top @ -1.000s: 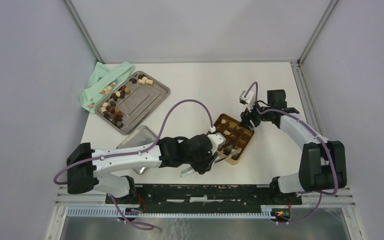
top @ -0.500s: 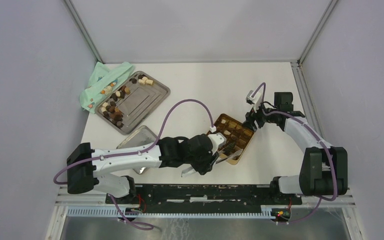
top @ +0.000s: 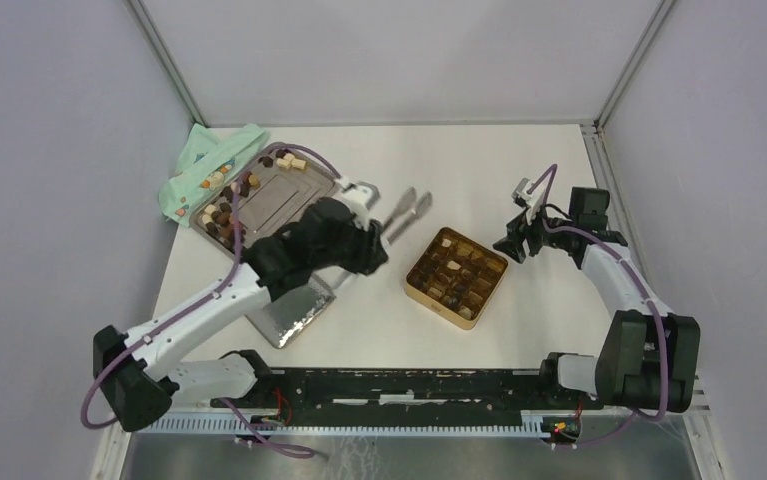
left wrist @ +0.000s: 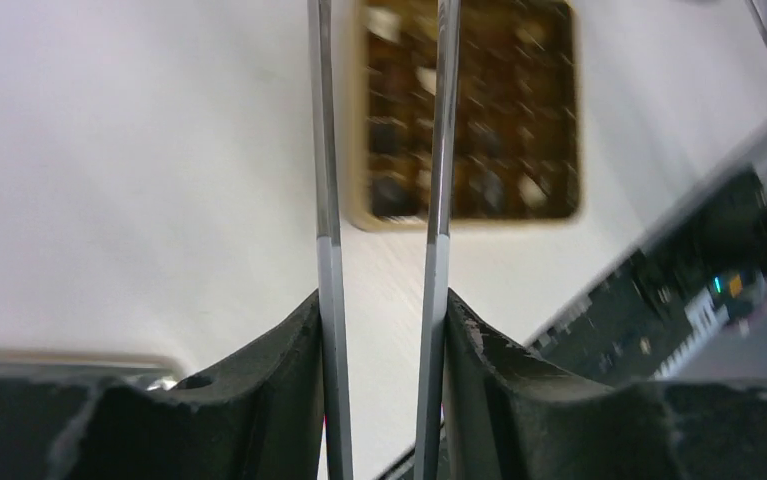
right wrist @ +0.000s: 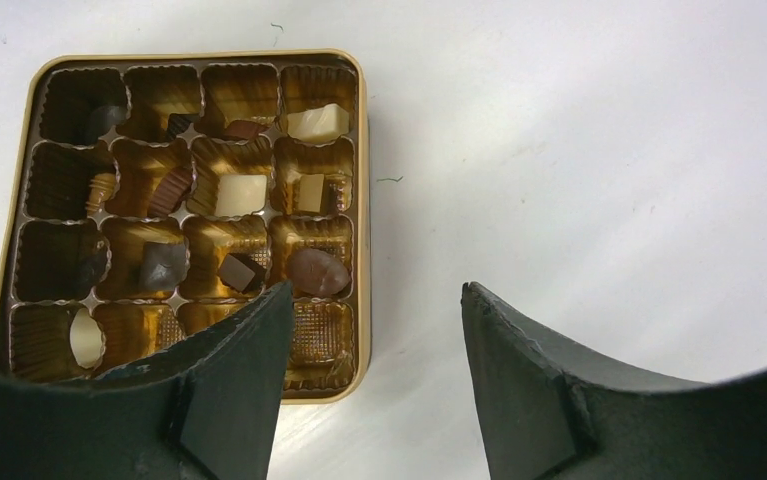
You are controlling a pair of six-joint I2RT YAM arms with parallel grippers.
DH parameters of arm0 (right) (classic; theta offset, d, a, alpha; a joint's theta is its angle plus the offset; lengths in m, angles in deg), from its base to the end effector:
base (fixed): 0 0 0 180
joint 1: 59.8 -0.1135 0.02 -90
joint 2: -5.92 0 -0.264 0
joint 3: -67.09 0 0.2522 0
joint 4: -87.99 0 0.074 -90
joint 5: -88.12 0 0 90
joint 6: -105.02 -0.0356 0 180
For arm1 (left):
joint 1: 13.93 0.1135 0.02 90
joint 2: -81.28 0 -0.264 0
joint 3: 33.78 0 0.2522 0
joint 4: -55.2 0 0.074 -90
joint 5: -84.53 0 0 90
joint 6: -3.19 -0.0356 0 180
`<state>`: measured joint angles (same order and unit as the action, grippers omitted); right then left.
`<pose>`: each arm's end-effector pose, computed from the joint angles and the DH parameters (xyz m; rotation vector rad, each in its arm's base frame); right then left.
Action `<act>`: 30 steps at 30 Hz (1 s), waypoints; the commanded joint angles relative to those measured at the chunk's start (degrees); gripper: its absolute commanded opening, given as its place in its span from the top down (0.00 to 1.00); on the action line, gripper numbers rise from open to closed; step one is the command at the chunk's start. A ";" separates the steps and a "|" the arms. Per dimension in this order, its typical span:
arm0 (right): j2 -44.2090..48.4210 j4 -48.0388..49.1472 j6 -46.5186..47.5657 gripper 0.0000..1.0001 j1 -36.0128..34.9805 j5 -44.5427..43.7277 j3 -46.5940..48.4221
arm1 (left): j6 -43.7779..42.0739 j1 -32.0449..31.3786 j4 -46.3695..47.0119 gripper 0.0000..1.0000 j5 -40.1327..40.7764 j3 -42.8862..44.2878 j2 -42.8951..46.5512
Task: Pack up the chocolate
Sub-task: Pick up the fake chocolate from the plate.
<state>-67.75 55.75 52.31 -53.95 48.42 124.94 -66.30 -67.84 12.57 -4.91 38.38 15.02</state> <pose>0.2545 0.0015 0.2261 -0.9294 1.9123 0.6188 0.1490 -0.2038 0.3155 0.6569 2.2091 -0.6900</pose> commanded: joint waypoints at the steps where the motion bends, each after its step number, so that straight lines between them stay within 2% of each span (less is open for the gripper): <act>1: 2.10 1.22 0.19 0.32 1.63 3.84 -0.59 | -3.93 17.39 2.19 0.53 -2.95 0.34 2.93; 8: 2.38 0.55 0.72 0.32 2.40 5.15 -1.05 | -7.29 40.03 0.21 0.53 -4.47 2.82 -3.86; 12: 2.19 0.26 0.76 0.32 2.33 5.72 -0.88 | -4.79 51.06 1.06 0.54 -9.17 4.81 -9.58; 15: 2.12 -0.06 0.85 0.32 2.33 6.07 -0.77 | -2.91 57.05 1.55 0.54 -12.11 7.43 -14.26; 22: 2.28 -0.33 1.11 0.32 2.33 6.46 -0.68 | -2.82 58.62 -0.97 0.54 -9.31 15.02 -23.42; 30: 2.10 -0.60 1.20 0.32 2.30 6.65 -0.68 | -4.58 58.99 -1.87 0.50 -9.95 23.62 -33.25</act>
<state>-66.59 55.25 52.69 -51.79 53.47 124.13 -69.38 -9.13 10.06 -13.57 56.60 -15.23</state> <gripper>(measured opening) 0.680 0.493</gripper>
